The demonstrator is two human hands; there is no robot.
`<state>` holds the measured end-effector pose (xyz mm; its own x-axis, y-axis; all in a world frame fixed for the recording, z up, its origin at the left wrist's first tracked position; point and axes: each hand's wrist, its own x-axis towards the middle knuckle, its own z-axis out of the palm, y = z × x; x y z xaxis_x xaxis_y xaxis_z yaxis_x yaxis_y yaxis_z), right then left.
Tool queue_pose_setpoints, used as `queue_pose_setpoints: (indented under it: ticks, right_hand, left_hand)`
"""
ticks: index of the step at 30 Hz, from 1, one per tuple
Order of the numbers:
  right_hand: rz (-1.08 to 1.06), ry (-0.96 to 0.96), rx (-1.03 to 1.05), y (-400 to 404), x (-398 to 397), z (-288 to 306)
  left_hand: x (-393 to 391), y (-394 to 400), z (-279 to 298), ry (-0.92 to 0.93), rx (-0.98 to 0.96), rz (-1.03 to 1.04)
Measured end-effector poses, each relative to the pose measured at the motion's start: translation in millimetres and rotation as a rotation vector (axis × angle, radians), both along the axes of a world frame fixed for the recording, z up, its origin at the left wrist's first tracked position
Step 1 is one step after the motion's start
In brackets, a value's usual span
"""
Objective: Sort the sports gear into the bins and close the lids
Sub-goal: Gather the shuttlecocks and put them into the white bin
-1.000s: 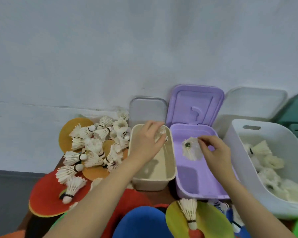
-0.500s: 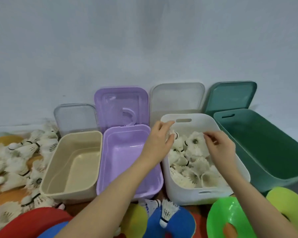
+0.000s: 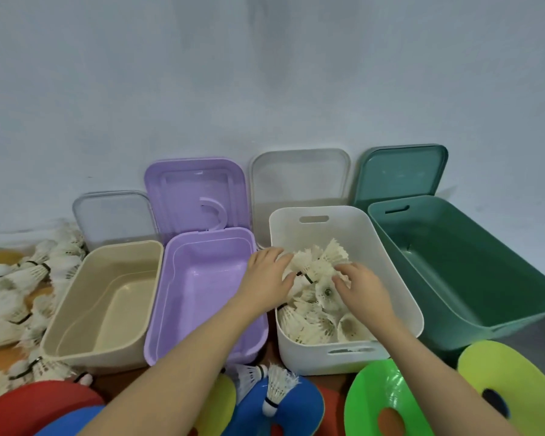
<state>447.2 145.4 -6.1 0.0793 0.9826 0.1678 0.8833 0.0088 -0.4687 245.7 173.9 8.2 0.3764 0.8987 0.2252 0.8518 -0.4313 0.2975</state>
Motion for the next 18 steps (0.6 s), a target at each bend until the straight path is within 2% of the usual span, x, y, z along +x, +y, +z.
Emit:
queue_pose_setpoints:
  ticks: [8, 18]
  right_hand:
    - [0.162, -0.064, 0.232, -5, -52, 27]
    - [0.332, 0.082, 0.207, 11, -191, 38]
  left_hand:
    - [-65, -12, 29, 0.032, 0.114, 0.030]
    - [-204, -34, 45, 0.027, 0.092, 0.168]
